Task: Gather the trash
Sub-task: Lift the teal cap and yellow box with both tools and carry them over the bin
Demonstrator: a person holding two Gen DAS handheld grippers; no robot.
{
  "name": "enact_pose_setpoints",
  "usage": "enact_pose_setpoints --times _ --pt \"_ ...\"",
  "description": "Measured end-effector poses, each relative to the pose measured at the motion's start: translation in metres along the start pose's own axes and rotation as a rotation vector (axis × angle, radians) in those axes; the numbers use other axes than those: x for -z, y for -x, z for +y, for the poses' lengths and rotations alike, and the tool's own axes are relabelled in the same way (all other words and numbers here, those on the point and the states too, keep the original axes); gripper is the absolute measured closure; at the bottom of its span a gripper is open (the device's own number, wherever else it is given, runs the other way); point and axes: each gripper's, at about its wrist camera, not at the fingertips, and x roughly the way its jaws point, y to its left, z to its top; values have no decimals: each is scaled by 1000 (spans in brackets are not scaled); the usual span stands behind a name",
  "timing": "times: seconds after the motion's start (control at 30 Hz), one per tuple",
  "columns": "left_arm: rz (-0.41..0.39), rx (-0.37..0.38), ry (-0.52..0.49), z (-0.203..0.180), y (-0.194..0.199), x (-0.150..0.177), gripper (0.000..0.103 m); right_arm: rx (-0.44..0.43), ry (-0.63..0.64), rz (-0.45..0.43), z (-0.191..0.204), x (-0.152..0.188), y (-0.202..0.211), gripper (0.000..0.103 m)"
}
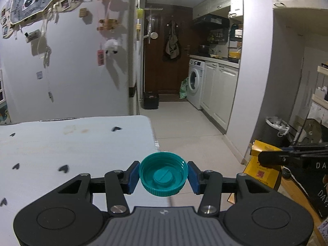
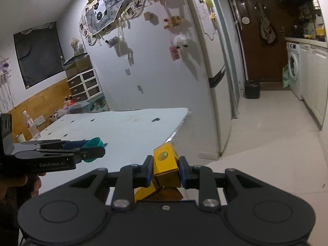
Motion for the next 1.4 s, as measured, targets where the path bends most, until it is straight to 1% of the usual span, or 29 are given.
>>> enact_pose_setpoints --times 0.23,0.43,0.63,0.77,0.93,1.0,1.07,1.23,1.4 --pt "3 34 -35 -56 3 8 53 52 20 -9 -28 19 36 76" --pt "8 71 -54 -100 -1 16 53 102 13 -20 -55 35 60 76" --pt "26 114 -64 -140 -13 28 53 151 -5 -26 -81 51 77 76" --pt "50 134 -72 -161 -29 37 53 195 -17 -36 -98 64 85 76" --pt "91 156 -52 -173 -51 53 53 235 -55 -18 -123 81 85 76" --pt "111 157 -40 -176 -63 61 53 257 -48 -12 -130 87 82 76" --pt "127 159 -26 -178 -76 69 53 297 -34 6 -136 94 74 76" --pt "192 161 13 -175 -109 95 53 313 -36 82 -154 111 48 76" --pt "276 158 65 -164 -150 127 53 329 -43 164 -167 124 18 76"
